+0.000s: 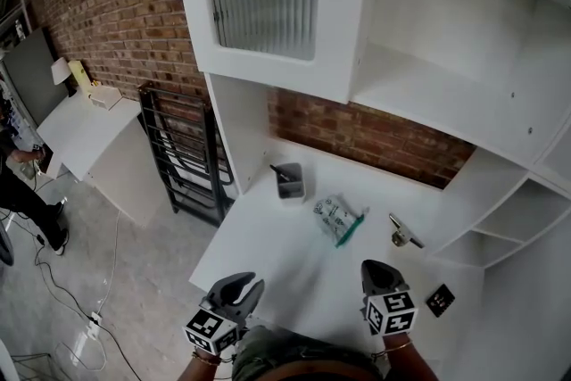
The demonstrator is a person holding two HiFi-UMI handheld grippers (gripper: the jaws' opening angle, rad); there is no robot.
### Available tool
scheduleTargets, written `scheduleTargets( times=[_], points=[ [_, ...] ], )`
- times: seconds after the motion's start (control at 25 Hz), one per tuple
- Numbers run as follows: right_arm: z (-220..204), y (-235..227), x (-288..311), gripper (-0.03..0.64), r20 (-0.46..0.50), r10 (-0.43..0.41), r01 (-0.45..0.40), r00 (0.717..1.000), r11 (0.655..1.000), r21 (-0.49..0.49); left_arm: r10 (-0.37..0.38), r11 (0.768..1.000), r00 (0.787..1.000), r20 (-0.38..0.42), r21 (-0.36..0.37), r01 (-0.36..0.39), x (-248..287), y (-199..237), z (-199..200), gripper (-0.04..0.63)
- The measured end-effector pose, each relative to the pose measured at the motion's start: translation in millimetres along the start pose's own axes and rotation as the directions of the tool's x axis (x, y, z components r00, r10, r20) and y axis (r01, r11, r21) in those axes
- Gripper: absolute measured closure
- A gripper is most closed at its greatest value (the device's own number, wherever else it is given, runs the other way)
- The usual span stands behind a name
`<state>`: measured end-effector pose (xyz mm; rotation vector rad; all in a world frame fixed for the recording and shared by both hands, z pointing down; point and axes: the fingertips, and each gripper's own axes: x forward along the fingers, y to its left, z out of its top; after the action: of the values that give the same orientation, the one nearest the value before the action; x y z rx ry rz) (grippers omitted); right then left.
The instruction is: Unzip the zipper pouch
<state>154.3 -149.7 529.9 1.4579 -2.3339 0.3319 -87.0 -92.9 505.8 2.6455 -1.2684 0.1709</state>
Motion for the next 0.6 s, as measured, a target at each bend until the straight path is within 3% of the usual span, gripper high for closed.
scheduleTargets(
  times=[0.24,0.6],
  points=[
    [-0.8,5.4,5.9,0.612,-0.002,0.024,-0.024,1.0,1.0,0.002,0.07,0.997,0.997,0.022,-0.024,-0.07,-12.1,12.0,-2.4,0.572],
    [-0.4,12.1,6.1,0.615,-0.008,0.053,-0.053,0.999,0.999,-0.003,0.127,0.991,0.991,0.052,-0.05,-0.125,-11.3,17.4,-0.5,0.591]
  ],
)
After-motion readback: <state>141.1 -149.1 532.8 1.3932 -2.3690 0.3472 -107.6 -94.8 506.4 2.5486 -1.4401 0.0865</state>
